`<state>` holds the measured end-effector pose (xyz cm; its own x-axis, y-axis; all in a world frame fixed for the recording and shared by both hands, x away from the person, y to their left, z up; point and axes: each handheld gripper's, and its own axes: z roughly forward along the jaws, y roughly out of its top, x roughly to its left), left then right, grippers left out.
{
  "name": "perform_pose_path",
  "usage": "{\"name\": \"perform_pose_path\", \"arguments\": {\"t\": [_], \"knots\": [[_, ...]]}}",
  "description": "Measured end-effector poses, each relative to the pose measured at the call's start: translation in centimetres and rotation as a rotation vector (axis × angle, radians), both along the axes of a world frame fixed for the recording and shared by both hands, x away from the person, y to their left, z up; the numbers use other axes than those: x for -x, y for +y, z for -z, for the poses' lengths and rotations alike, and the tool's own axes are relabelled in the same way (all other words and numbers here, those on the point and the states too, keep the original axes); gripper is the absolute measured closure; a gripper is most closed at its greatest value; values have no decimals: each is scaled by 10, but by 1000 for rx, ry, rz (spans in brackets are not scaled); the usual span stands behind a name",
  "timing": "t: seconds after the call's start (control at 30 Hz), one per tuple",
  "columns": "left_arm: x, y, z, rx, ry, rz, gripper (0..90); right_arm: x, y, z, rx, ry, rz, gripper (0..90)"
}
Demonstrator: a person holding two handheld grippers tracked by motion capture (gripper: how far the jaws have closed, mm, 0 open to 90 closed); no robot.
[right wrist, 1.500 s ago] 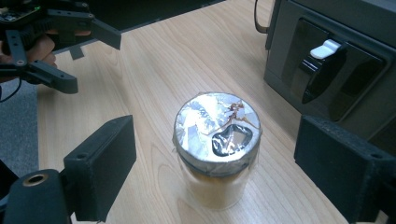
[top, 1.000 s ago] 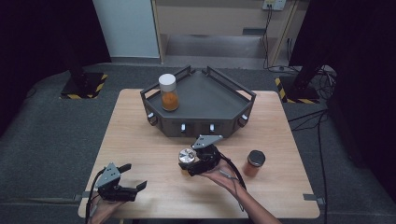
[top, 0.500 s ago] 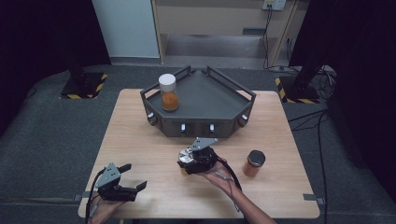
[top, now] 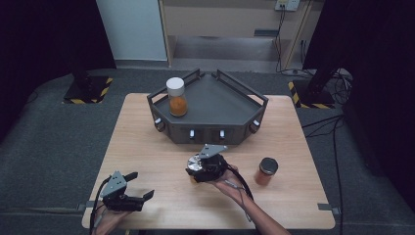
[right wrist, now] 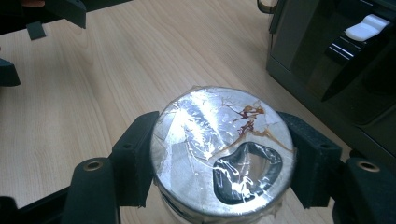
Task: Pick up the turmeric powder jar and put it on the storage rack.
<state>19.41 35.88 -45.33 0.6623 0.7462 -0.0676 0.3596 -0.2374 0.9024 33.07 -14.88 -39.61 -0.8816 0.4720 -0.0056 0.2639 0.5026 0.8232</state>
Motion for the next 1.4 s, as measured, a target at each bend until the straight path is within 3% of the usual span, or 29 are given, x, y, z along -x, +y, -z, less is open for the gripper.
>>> {"name": "perform_pose_path", "arguments": {"t": [0.77,1.2,1.4], "knots": [[-1,-1,0,-6,3,-2,54,-4,-14,-35,-1,-5,19,346],[-1,-2,-1,-12,6,-4,55,-11,-22,-71,-25,-24,59,346],[0,-3,-1,-18,5,-5,56,-17,-25,-95,-43,-28,90,346]]}}
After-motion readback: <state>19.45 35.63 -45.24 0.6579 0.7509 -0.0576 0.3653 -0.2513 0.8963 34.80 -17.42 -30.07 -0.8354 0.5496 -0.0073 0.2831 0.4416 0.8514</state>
